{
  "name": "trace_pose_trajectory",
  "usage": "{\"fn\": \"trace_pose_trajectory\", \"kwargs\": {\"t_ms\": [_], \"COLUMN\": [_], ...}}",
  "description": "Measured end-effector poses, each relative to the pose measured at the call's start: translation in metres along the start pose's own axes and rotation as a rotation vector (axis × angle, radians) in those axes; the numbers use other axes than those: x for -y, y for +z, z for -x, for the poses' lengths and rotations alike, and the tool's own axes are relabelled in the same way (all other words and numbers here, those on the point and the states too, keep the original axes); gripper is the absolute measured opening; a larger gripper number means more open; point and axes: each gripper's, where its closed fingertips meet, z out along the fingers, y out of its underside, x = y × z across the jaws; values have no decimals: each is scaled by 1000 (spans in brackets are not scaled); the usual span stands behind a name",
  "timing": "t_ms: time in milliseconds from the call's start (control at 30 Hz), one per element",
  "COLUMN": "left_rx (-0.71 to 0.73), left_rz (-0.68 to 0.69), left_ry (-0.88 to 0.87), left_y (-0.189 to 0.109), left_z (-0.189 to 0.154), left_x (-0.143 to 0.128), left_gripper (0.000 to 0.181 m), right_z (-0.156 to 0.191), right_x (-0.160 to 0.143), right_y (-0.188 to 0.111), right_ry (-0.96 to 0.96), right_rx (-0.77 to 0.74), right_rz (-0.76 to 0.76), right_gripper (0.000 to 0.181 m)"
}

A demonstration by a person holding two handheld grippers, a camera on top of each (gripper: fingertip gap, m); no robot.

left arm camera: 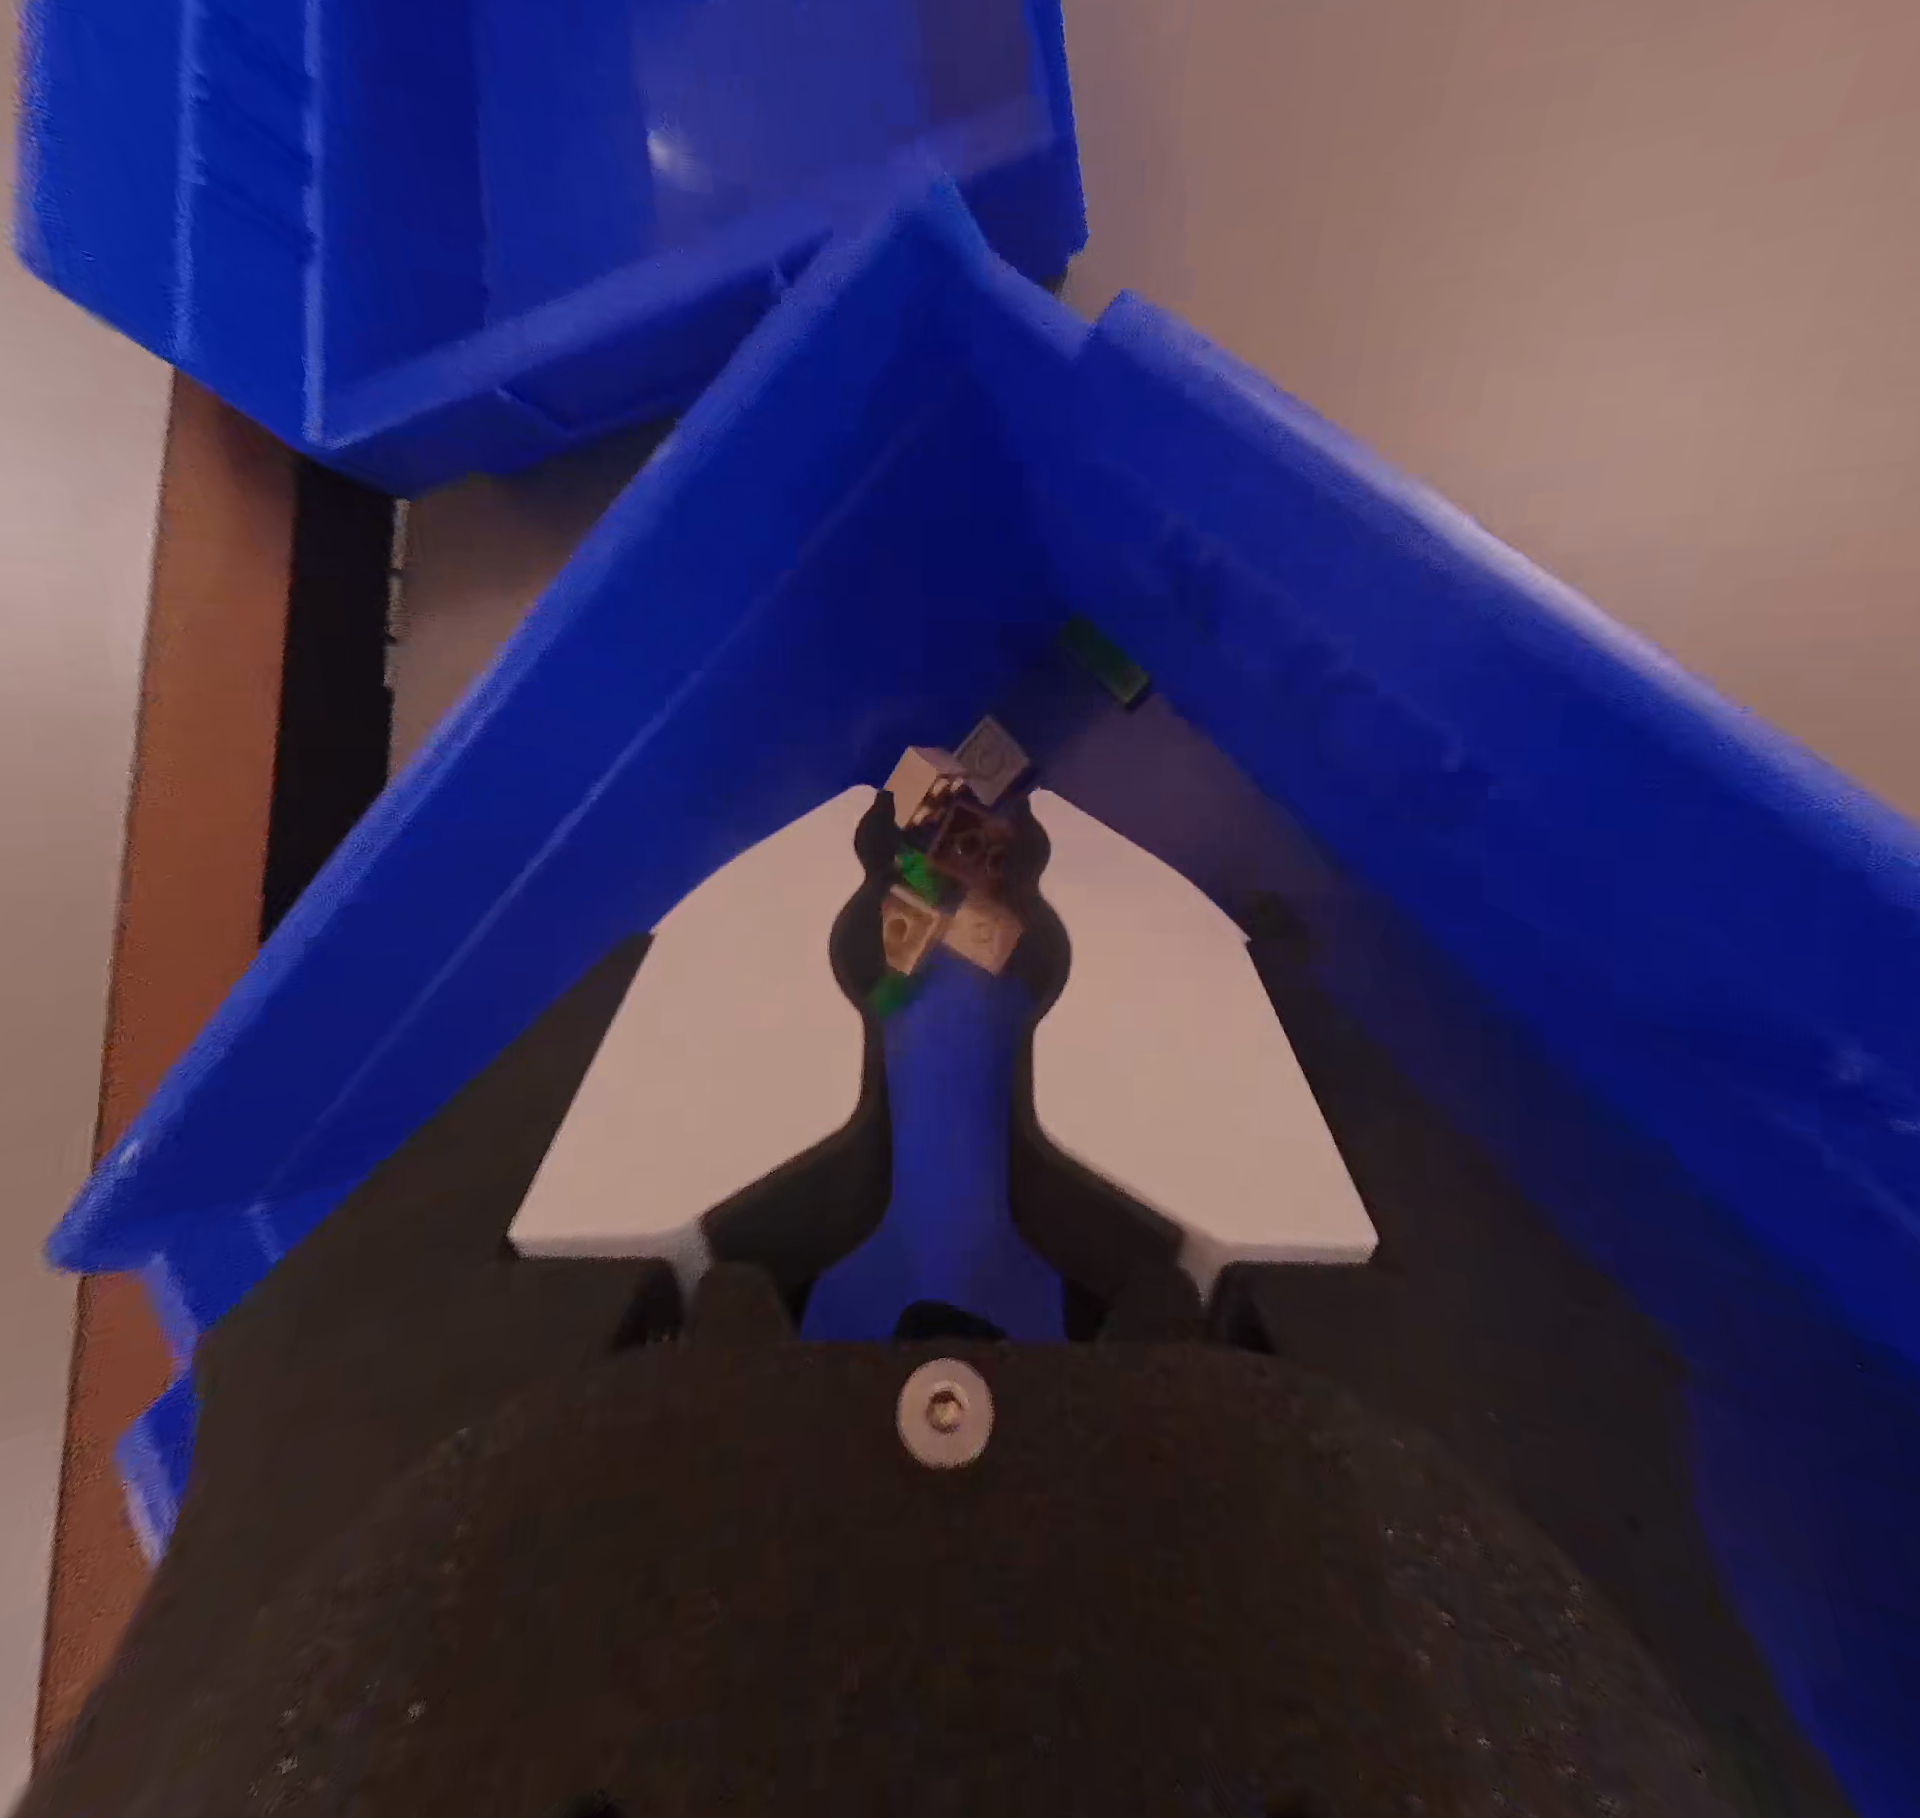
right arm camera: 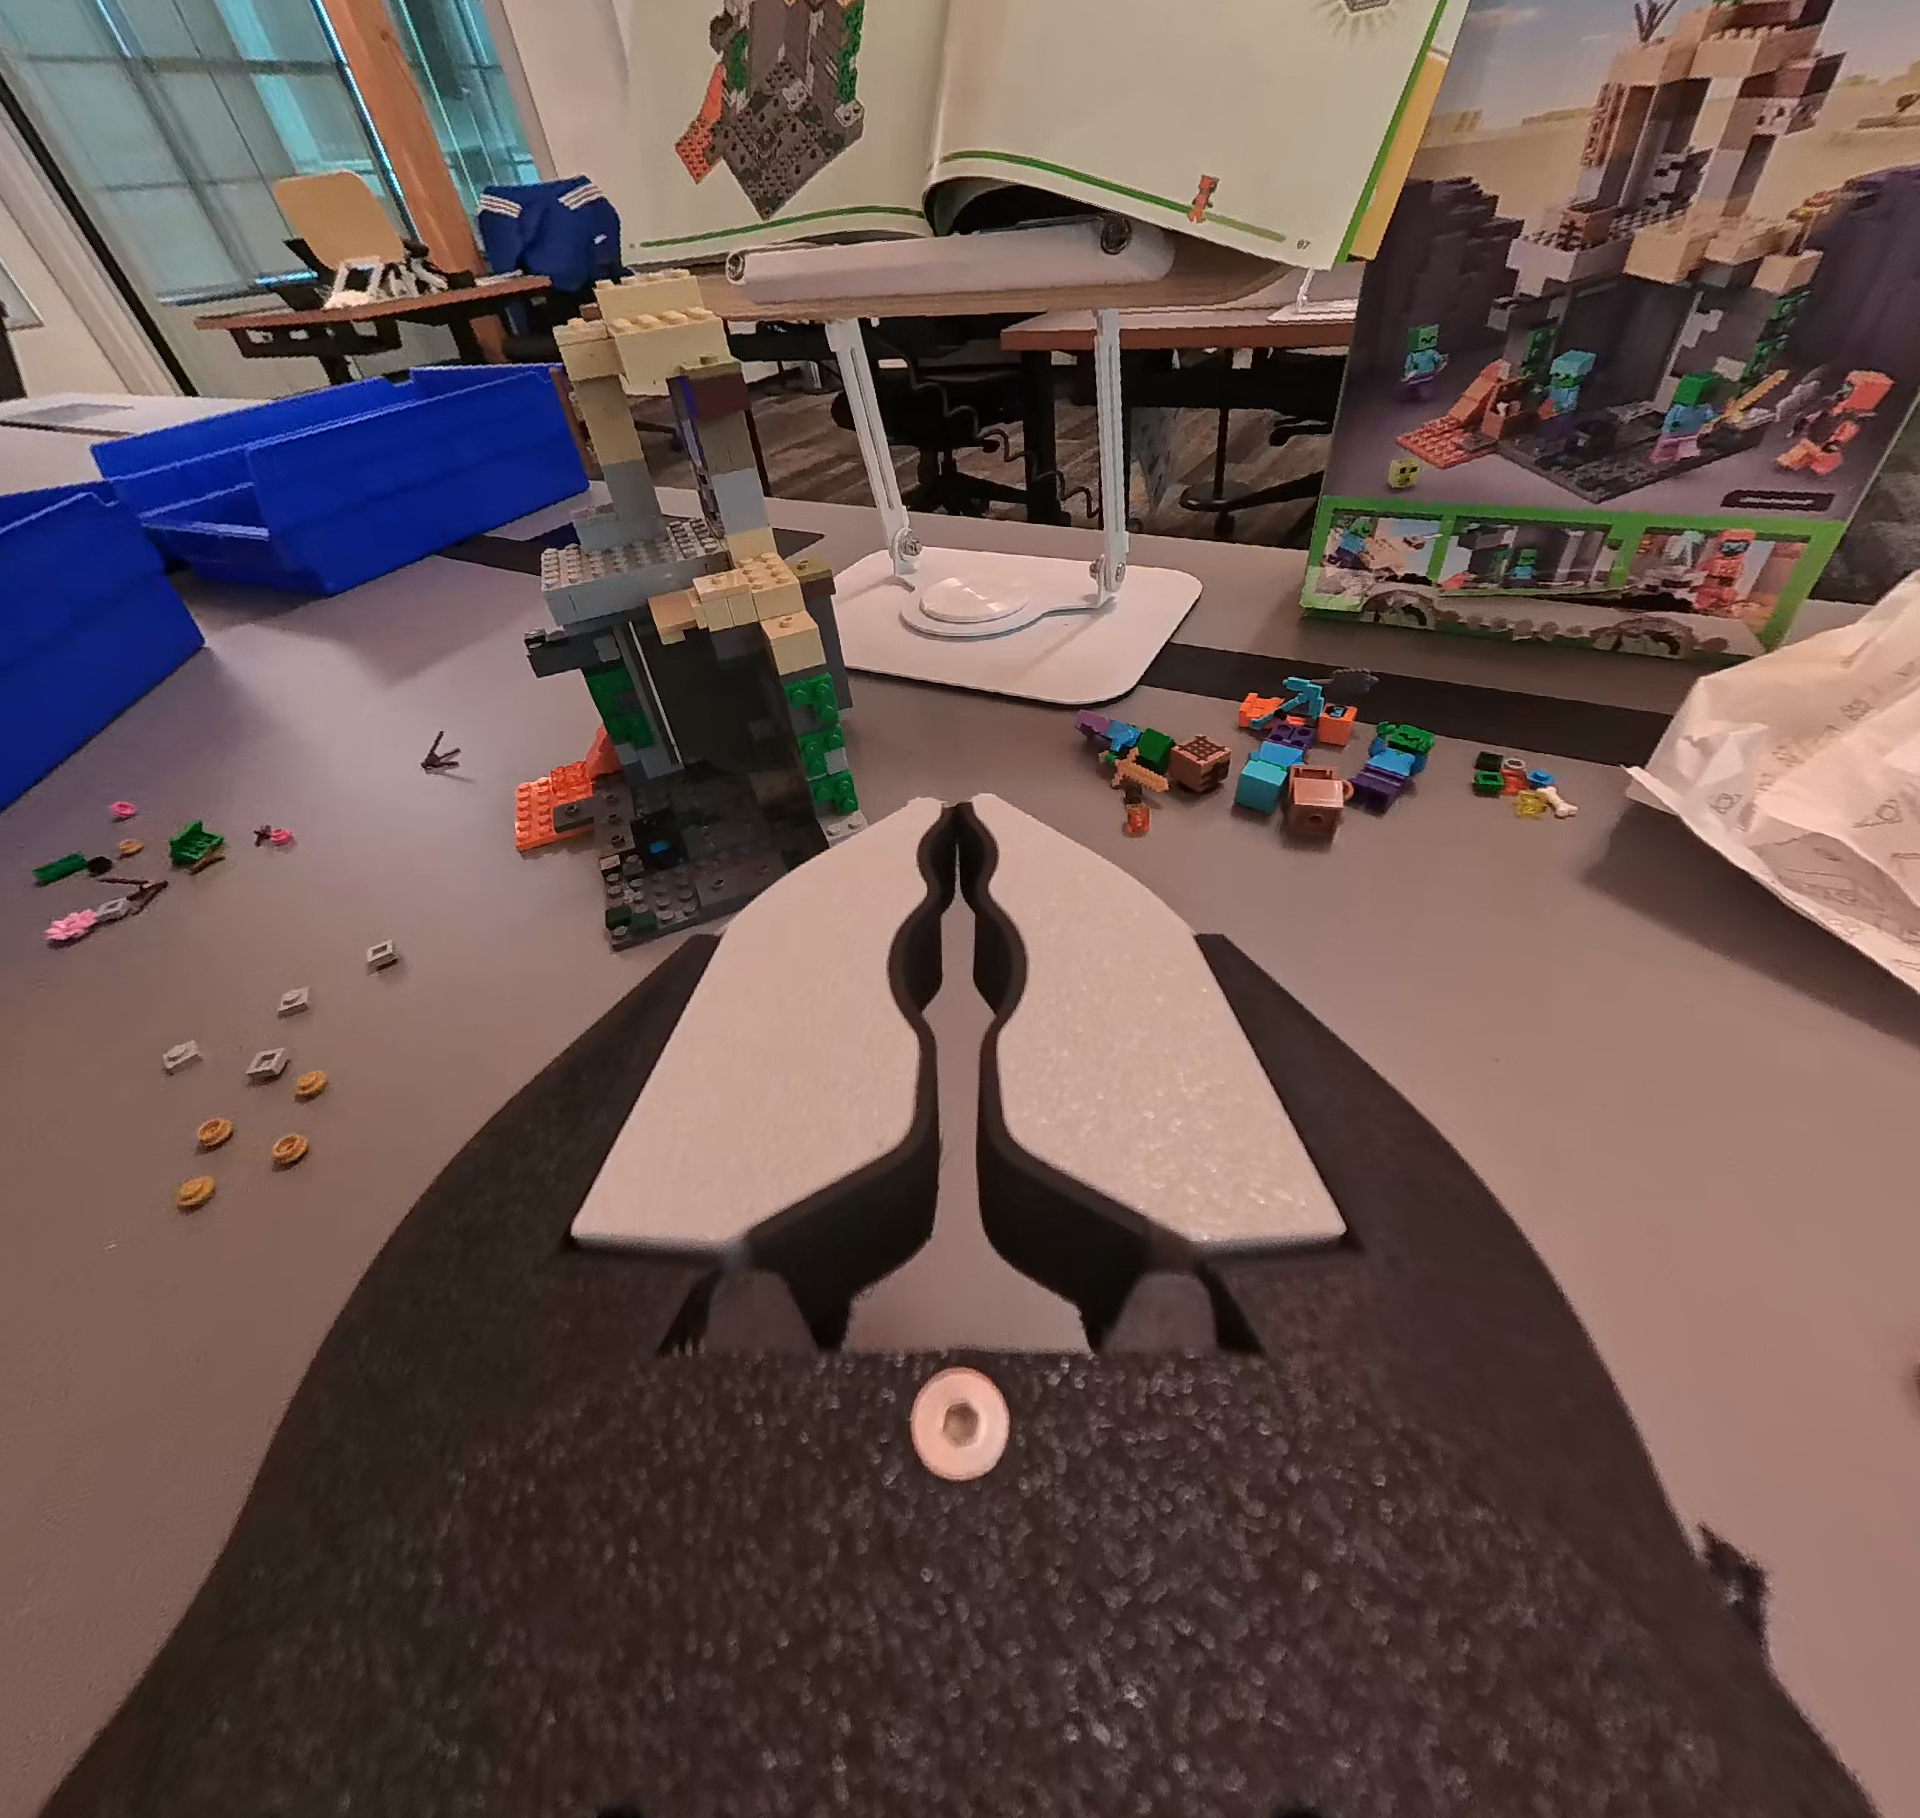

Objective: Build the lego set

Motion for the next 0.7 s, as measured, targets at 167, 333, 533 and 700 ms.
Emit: {"fn": "trace_pose_trajectory", "kwargs": {"t_ms": [167, 333, 533, 700], "left_rx": [-23, -8, 12, 6], "left_rz": [25, 139, 216, 237], "left_ry": [69, 112, 86, 61], "left_y": [18, 33, 44, 45], "left_z": [-11, -12, -8, -6], "left_x": [1, -5, -9, -10], "left_gripper": [20, 22, 16, 12], "right_z": [1, 0, -2, -2], "right_x": [1, 0, -1, -2], "right_y": [-1, 0, 0, 0], "right_ry": [-6, -7, -6, -4], "right_rx": [0, 0, -6, -6], "right_rz": [-3, 1, 4, 9], "right_gripper": [0, 0, 0, 0]}}
